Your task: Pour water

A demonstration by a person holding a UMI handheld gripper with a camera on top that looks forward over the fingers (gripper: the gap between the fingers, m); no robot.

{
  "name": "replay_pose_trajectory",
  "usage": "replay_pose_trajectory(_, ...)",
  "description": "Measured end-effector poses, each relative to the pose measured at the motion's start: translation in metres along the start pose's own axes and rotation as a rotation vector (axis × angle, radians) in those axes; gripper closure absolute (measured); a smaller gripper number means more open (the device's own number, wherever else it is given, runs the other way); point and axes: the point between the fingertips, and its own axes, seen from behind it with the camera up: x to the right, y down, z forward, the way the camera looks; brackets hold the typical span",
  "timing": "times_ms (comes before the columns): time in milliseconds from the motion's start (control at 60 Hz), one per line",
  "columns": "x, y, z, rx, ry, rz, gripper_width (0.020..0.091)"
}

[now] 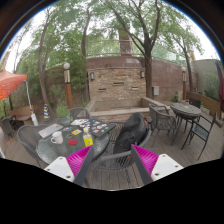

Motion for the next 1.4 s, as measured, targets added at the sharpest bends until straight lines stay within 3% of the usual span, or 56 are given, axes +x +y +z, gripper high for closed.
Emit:
replay_pose_trajectory(117,0.003,-0.007,0.0,-0.003,-0.005,-0.01,0.0267)
replay_pose_trajectory(233,0.012,0.005,0.009,-0.075,0.037,0.015,0.0267)
replay_pose_trajectory(367,-0.007,0.033,0.061,-0.097,0.013,0.039,0.0265)
replay_pose_trajectory(633,-0.106,0.056,0.225,0.068,-0.021,-0.022,0.0263)
replay_pose_trajectory(817,-0.141,0.086,0.342,0.075,0.014,-0.069,0.0274)
replay_pose_trajectory(950,-0.158,0.084,0.391,0.094,-0.001,-0.052,0.0277)
replay_pose_trajectory(1000,-0.164,0.082,0.404,0.115,-0.01,-0.048,0.0322)
replay_pose_trajectory(1017,-0.166,0.082,0.407,0.118,-0.011,-0.049,0.0378)
replay_pose_trajectory(1050,-0.171,0.082,0.405,0.119,0.005,-0.048,0.0585)
replay_pose_trajectory(1067,-0.168,0.081,0.416,0.115,0.01,-0.051,0.0615)
replay_pose_trajectory(1183,-0.17,0.081,0.422,0.133,0.015,-0.017,0.0671)
replay_pose_trajectory(1267,-0.175,0.084,0.418,0.084,0.005,-0.018,0.073)
replay_pose_trajectory(1350,-0.175,0.081,0.42,0.002,-0.001,-0.044,0.0731)
replay_pose_trajectory(1400,-0.175,0.057,0.419,0.009,0.014,-0.115,0.073)
